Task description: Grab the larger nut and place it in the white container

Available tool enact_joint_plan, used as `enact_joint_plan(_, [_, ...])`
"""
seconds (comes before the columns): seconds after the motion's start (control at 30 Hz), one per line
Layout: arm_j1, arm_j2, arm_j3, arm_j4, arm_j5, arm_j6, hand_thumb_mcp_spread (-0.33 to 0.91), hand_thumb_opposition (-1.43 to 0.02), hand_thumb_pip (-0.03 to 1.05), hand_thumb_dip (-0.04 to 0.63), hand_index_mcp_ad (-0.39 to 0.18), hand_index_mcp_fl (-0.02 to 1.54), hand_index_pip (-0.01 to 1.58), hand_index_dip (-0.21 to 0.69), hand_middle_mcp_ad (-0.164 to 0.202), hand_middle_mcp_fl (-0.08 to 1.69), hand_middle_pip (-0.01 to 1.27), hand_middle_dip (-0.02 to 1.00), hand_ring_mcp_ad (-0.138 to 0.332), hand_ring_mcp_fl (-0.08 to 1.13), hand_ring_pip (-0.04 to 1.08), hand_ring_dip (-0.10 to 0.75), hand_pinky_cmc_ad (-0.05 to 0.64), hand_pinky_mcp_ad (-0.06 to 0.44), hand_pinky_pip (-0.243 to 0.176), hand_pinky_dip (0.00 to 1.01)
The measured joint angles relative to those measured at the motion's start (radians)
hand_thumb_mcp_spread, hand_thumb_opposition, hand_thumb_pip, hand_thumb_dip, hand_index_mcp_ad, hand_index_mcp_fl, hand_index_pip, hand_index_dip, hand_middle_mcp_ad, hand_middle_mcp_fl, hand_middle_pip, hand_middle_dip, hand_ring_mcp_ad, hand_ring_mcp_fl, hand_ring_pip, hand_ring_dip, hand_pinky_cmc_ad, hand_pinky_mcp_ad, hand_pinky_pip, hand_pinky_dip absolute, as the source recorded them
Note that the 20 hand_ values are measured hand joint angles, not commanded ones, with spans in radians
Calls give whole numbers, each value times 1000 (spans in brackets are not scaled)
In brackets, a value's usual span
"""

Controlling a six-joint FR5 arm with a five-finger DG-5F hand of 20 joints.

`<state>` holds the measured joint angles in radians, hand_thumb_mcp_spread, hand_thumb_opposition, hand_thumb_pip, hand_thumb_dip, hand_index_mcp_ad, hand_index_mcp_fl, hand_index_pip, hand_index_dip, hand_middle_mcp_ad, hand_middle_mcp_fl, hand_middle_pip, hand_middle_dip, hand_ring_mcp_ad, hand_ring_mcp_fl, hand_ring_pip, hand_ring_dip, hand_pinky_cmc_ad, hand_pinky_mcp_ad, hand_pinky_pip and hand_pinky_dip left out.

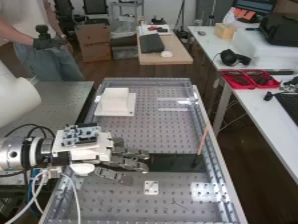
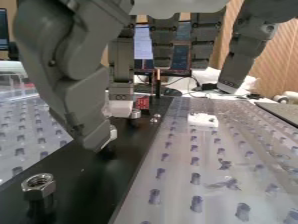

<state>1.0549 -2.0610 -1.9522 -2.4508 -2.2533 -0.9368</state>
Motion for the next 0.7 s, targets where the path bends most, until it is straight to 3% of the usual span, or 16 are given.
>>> enact_joint_plan(0.7, [1,-16,16,-7,-15,-14,326,-937,721,206,-161,19,1546,47,79,5,133,201,178,2,197,138,379,326,-89,696])
